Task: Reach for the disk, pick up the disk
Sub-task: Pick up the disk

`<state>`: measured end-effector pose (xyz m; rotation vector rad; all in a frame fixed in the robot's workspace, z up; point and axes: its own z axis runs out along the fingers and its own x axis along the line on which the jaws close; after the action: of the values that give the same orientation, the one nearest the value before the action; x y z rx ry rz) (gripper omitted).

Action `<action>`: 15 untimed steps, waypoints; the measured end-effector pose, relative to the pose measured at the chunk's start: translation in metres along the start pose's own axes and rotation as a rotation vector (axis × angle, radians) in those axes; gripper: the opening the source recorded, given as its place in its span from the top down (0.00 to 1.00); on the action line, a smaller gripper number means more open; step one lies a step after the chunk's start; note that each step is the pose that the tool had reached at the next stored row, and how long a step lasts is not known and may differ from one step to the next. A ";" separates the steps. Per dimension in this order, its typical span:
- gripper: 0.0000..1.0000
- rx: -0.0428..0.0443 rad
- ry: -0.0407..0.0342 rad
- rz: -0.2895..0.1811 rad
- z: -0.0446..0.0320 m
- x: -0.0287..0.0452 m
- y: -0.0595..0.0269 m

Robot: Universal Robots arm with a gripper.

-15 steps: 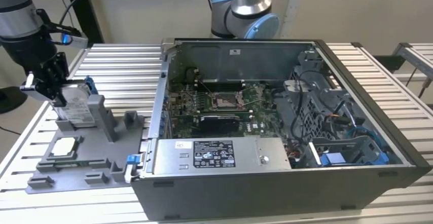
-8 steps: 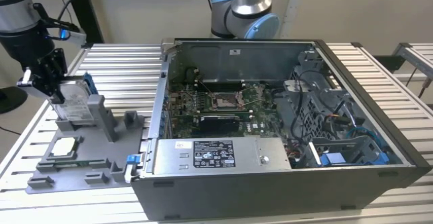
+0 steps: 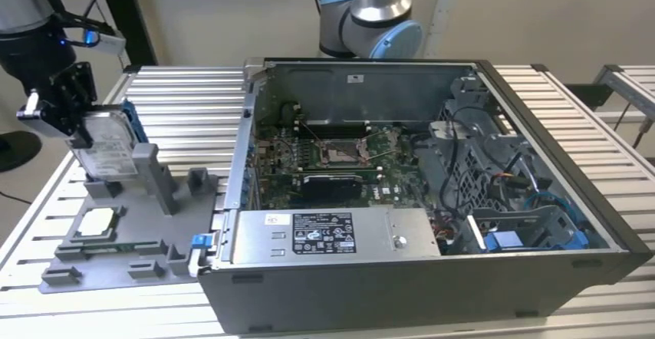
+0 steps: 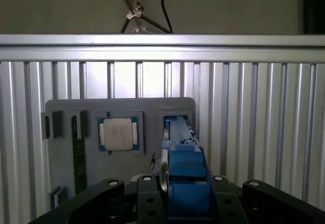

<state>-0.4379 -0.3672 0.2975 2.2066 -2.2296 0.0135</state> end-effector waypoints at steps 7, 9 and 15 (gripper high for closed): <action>1.00 0.0000 0.0000 0.000 -0.0161 0.0002 -0.0001; 1.00 0.0000 0.0000 0.000 -0.0199 0.0002 -0.0001; 1.00 0.0000 0.0000 0.000 -0.0315 0.0003 -0.0001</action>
<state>-0.4379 -0.3672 0.3290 2.2066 -2.2296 0.0134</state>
